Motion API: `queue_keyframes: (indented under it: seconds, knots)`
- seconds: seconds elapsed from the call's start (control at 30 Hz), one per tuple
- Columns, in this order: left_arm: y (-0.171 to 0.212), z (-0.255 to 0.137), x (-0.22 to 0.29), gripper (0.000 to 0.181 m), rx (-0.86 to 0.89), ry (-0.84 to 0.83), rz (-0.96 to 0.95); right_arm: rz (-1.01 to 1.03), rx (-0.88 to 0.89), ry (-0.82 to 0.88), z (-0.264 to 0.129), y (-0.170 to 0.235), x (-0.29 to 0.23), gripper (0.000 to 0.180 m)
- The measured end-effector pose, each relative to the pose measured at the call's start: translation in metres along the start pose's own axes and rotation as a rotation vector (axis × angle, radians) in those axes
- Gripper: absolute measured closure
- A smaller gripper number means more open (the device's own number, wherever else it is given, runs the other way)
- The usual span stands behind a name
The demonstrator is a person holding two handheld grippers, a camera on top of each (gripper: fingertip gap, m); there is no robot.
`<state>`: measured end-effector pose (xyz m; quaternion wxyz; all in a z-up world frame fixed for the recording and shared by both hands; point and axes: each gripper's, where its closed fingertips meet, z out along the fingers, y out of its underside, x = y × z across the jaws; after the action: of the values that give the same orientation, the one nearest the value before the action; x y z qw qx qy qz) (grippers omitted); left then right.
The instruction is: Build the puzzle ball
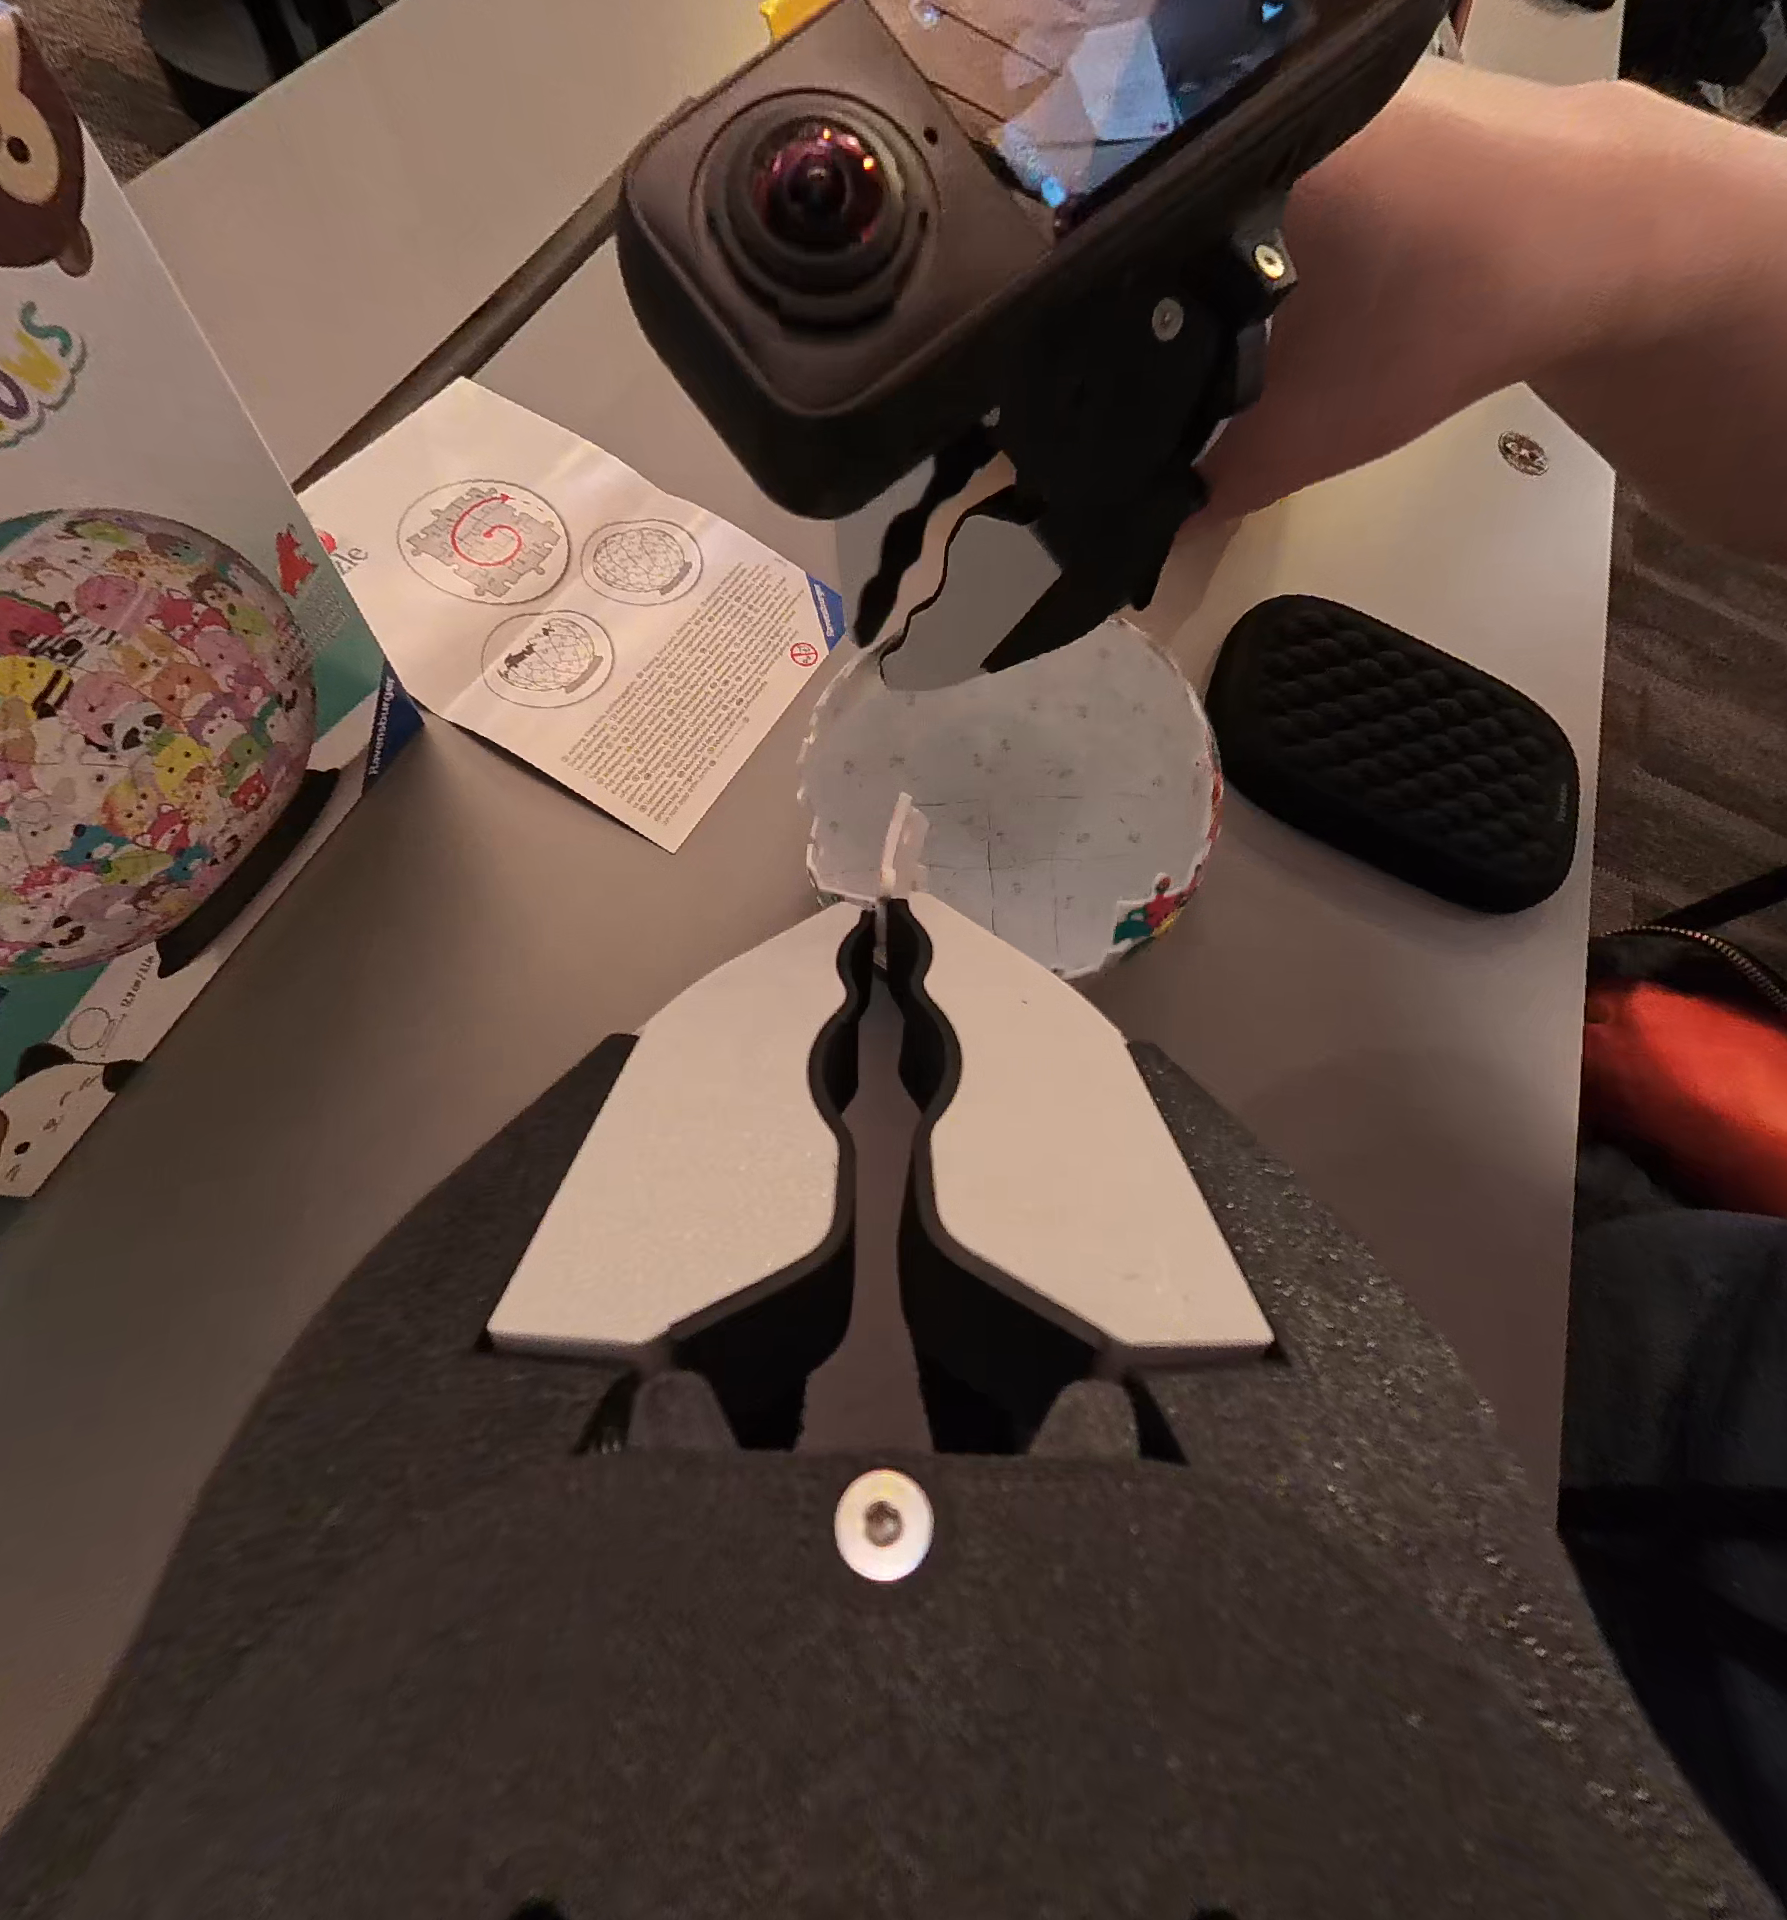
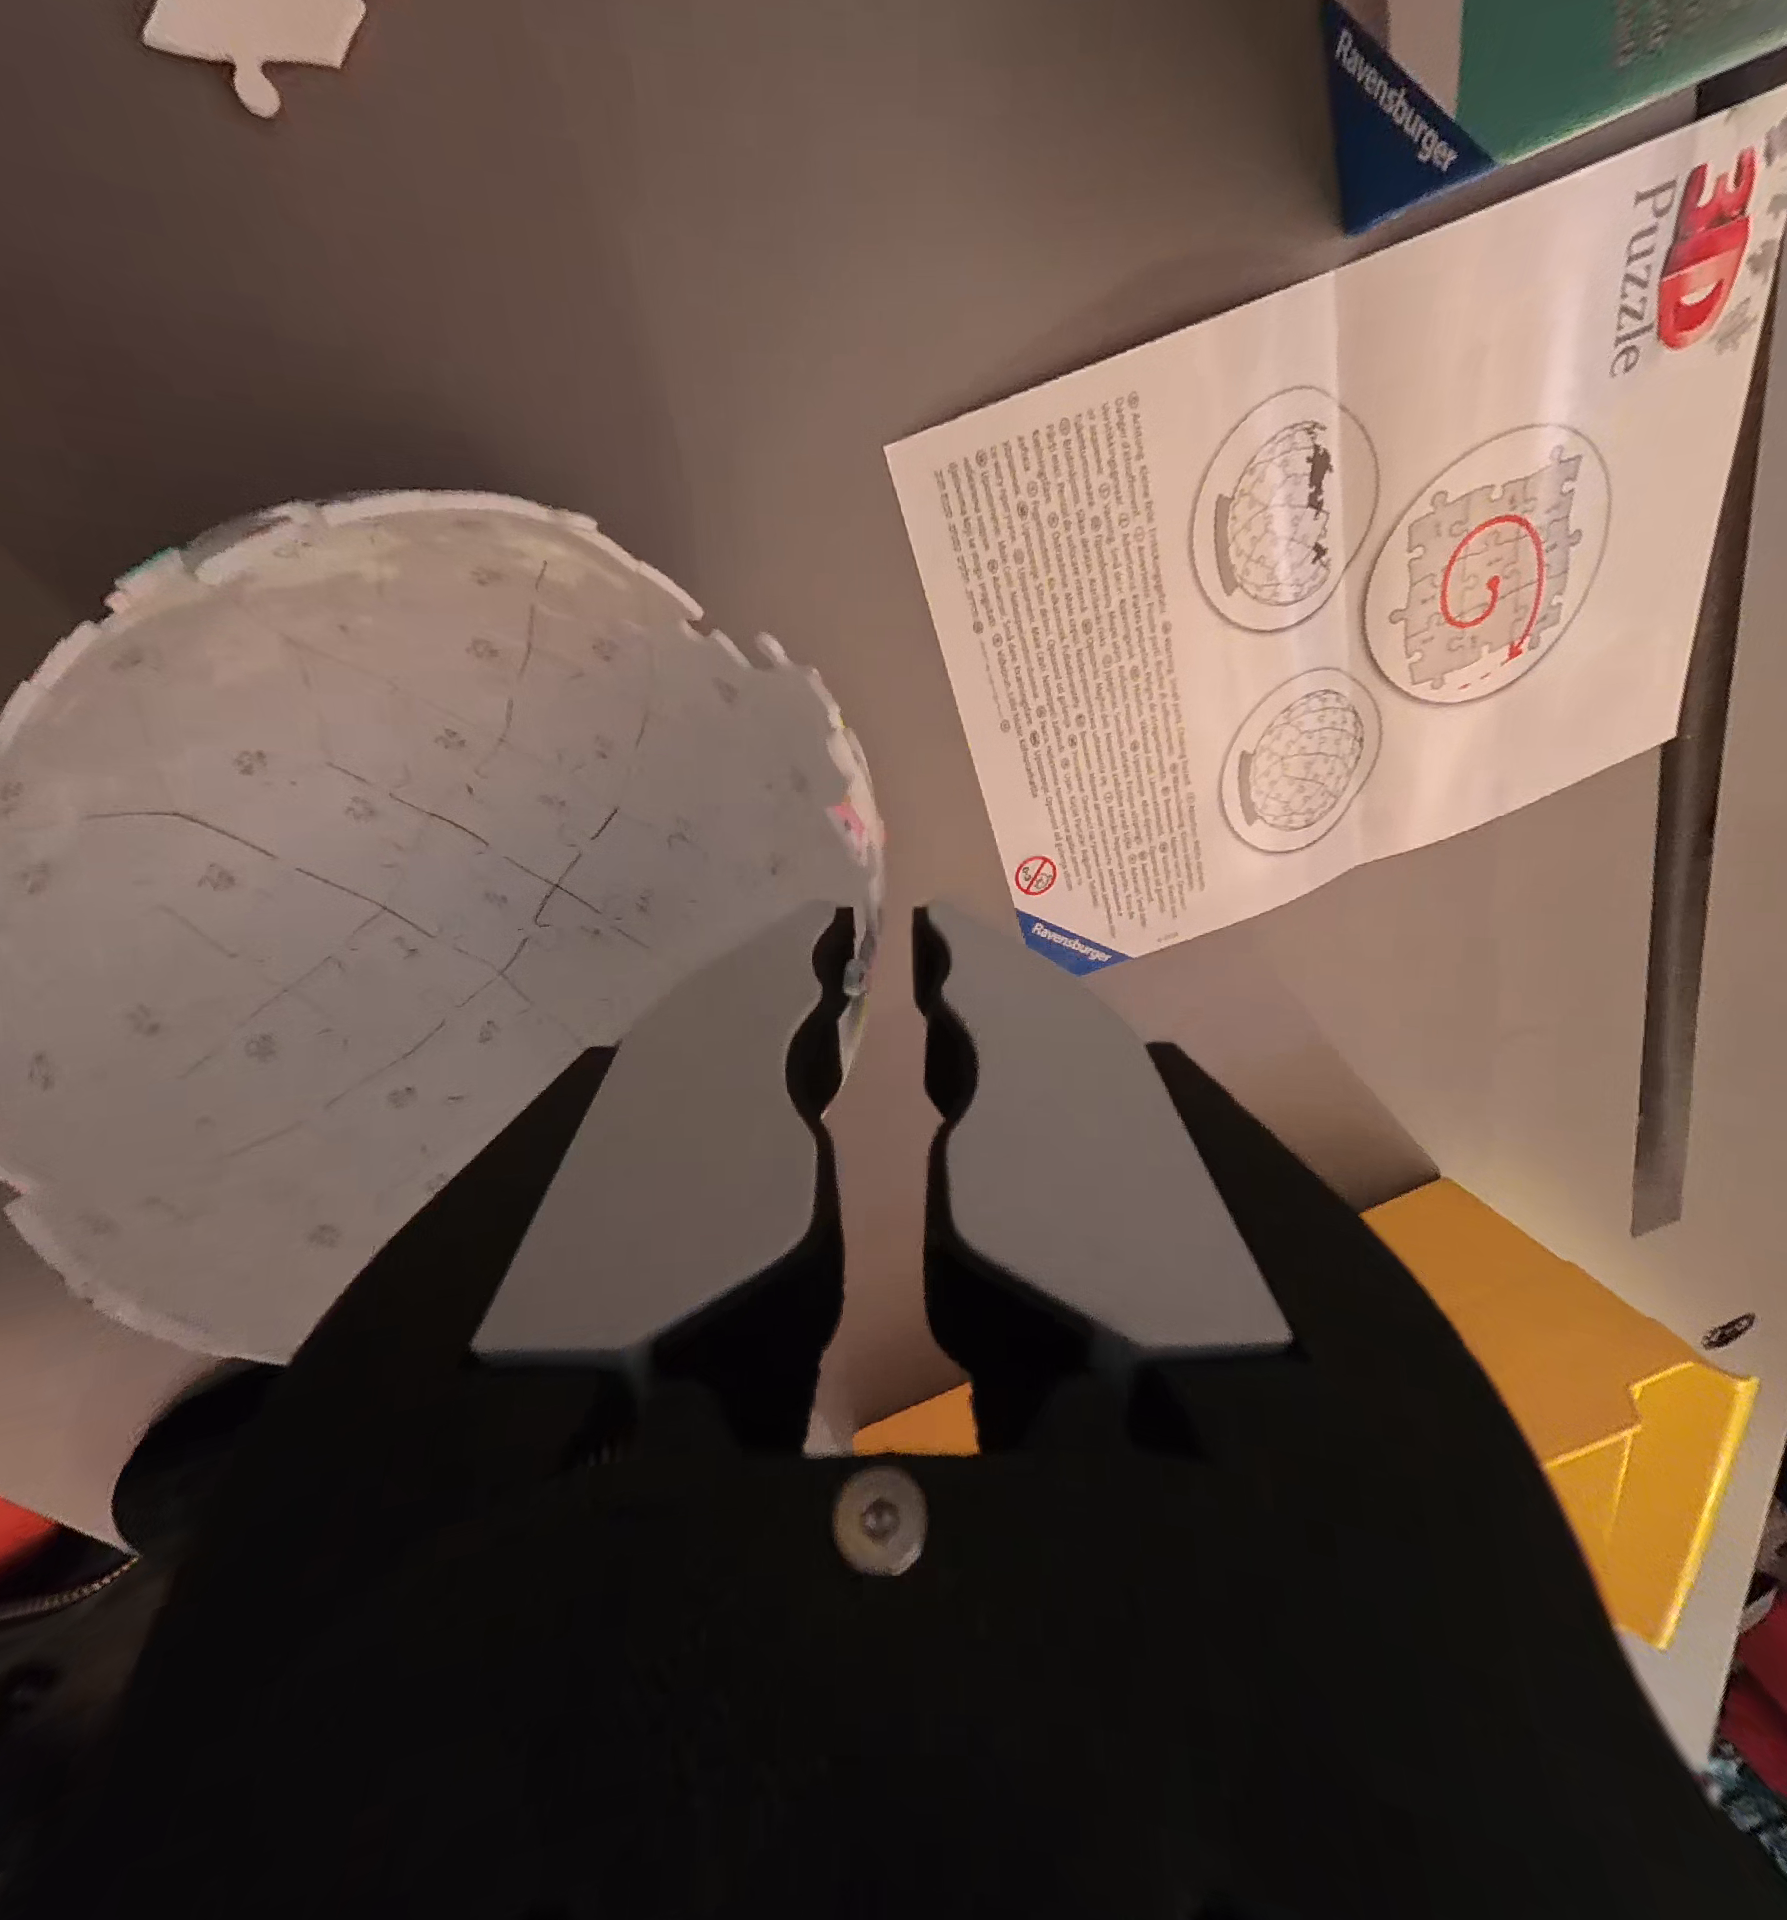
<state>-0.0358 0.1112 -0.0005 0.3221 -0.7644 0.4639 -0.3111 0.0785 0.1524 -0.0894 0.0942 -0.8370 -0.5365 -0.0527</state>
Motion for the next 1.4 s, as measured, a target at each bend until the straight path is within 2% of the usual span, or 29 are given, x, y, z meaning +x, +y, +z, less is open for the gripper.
queue_keyframes:
  seconds: [0.27,0.63,0.77,0.93,0.97,1.0,1.07,1.17,1.23,1.33,1.4]
  knots:
    - [0.000,0.001,0.002,0.179,-0.005,0.006,0.001,-0.055,-0.093,0.017,0.002,0.001,0.000,0.174]
    - [0.003,0.003,0.002,0.179,-0.010,0.014,-0.010,0.013,-0.072,0.012,0.002,0.001,0.000,0.174]
    - [0.004,0.001,0.000,0.179,-0.007,0.012,-0.014,0.039,0.070,0.060,-0.019,-0.009,0.008,0.153]
    - [0.006,-0.009,-0.004,0.179,0.003,0.049,-0.044,0.044,0.514,0.068,-0.089,0.002,-0.001,0.135]
    - [0.009,-0.010,-0.005,0.179,-0.007,0.062,-0.053,0.031,0.608,0.039,-0.095,0.011,-0.010,0.129]
    - [0.016,-0.009,-0.007,0.179,-0.026,0.063,-0.067,0.017,0.680,0.016,-0.095,0.022,-0.018,0.115]
    - [0.036,-0.006,-0.011,0.179,-0.072,0.044,-0.080,0.001,0.729,0.022,-0.078,0.046,-0.027,0.098]
    - [0.053,0.002,-0.008,0.179,-0.054,0.063,-0.105,-0.028,0.658,0.041,-0.039,0.068,-0.040,0.079]
    - [0.064,0.013,-0.001,0.179,-0.060,0.084,-0.126,-0.038,0.628,0.036,-0.018,0.070,-0.047,0.077]
    - [0.086,0.033,-0.005,0.179,-0.129,0.014,-0.113,-0.048,0.633,-0.103,0.006,0.063,-0.062,0.078]
    - [0.088,0.042,-0.006,0.179,-0.117,-0.006,-0.115,-0.072,0.662,-0.123,0.016,0.056,-0.061,0.077]
